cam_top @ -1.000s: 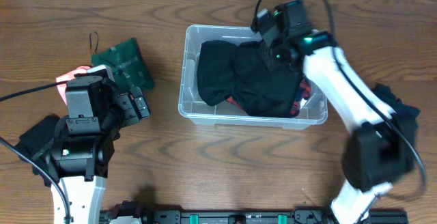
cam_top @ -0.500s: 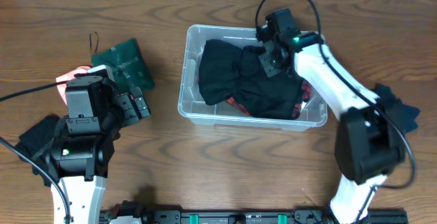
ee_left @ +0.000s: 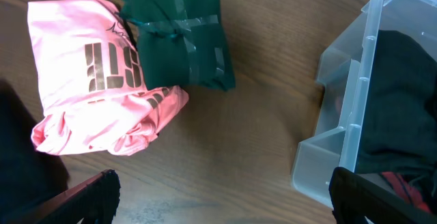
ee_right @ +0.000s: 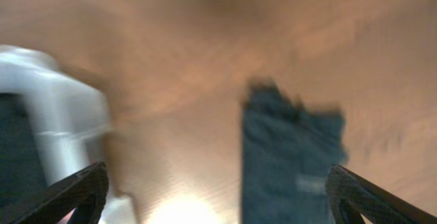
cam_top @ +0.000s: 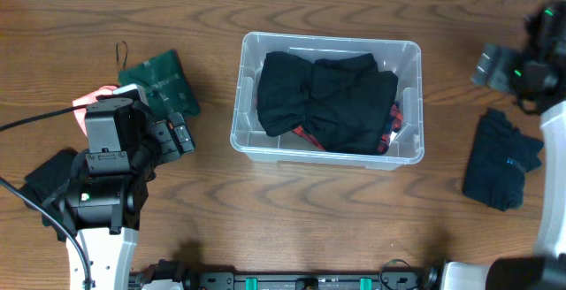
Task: Pack container
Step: 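Grasp the remaining black garment on the right with the right gripper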
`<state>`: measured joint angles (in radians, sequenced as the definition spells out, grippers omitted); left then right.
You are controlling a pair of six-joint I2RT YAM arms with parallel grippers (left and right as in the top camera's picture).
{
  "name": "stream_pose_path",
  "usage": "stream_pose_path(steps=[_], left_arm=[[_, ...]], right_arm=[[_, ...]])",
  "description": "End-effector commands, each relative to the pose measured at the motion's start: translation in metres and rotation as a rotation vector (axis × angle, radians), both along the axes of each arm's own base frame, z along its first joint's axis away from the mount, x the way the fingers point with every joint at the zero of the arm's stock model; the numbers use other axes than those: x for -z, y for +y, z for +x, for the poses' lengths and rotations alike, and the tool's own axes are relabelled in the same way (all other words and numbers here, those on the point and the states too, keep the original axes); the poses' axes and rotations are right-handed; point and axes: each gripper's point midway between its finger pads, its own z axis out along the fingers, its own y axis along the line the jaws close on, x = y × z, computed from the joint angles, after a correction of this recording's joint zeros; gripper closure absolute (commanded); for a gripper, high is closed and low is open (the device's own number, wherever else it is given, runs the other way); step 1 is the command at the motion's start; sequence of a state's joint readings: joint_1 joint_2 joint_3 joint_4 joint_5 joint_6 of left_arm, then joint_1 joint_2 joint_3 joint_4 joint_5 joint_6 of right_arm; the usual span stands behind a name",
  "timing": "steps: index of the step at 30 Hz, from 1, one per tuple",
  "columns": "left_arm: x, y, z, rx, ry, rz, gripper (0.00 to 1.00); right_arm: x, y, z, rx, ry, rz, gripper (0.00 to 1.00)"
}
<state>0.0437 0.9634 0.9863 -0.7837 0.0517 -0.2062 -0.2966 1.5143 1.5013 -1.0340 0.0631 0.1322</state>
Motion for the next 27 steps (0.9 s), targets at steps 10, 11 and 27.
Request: stream_pose_path(steps=[10, 11, 27], left_arm=[[-0.009, 0.001, 0.003, -0.003, -0.020, 0.005, 0.02], [-0.009, 0.001, 0.003, -0.003, -0.020, 0.005, 0.02], [-0.009, 0.001, 0.003, -0.003, -0.020, 0.005, 0.02]], right_arm=[[0.150, -0.082, -0.104, 0.434, 0.151, 0.252, 0.01], [0.157, -0.082, -0.108, 0.440, 0.143, 0.271, 0.01], [0.209, -0.068, -0.101, 0.385, -0.090, 0.391, 0.15]])
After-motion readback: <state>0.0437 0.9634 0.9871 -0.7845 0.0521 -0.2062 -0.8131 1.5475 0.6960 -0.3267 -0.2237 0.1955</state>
